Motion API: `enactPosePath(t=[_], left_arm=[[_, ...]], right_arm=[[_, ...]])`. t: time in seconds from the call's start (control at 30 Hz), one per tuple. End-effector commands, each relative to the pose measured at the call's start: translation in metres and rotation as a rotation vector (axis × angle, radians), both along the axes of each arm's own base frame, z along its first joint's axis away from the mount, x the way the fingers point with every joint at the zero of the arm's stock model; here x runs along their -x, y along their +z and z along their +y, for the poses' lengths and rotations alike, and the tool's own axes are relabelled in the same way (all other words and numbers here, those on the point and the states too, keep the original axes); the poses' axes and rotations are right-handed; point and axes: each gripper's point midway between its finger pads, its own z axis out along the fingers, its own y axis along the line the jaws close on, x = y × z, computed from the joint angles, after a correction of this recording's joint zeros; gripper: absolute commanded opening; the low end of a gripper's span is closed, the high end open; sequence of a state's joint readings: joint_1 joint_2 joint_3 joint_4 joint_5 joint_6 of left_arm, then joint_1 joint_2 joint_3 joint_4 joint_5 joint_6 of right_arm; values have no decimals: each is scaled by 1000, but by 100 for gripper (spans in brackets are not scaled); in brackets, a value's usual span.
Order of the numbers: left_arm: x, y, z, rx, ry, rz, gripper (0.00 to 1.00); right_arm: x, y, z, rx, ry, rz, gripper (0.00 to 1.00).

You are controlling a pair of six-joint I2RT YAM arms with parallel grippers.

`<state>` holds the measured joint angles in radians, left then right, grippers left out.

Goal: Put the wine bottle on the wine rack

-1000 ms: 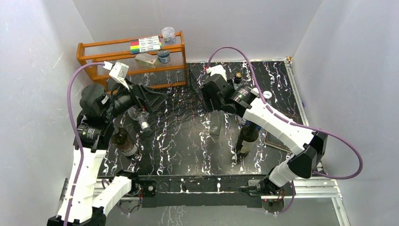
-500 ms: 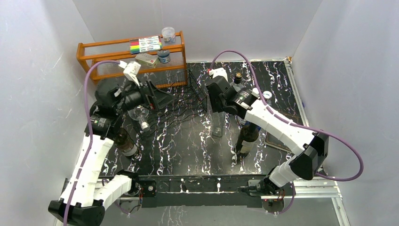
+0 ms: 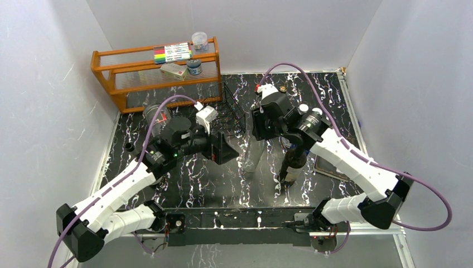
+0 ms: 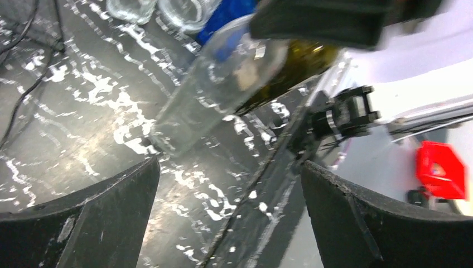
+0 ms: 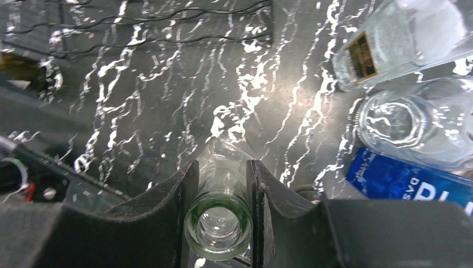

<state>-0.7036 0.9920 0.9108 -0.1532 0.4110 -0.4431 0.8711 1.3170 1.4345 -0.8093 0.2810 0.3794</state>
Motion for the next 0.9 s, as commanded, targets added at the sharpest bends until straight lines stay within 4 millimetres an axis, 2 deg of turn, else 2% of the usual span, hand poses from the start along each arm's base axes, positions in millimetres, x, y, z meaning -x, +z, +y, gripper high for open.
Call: enactPosePath(t=[0.0,0.1,0.27,0.37,0.43,0.6,0.87], left_arm=[[-6,-23,6,-58,-40,-192,98],[6,-41,2,-48,-127,-217,98],[29,-51,-10,55,-261,-214,98],[29,-56,-10,63,-275,-253,98],[30,-60,-10,51,-288,-262,98],[51,-69,-13,60,-427,-225,95],[51,-70,-12,40,-454,-267,89]], right_arm=[[21,47,23,-223,127,-33,13],[40,58,32,-318,200,0,13],[57,63,41,-412,258,35,12],[64,63,48,-451,294,60,11],[67,59,50,-456,307,80,8],[72,58,52,-466,326,100,7],[74,66,55,-495,345,96,7]])
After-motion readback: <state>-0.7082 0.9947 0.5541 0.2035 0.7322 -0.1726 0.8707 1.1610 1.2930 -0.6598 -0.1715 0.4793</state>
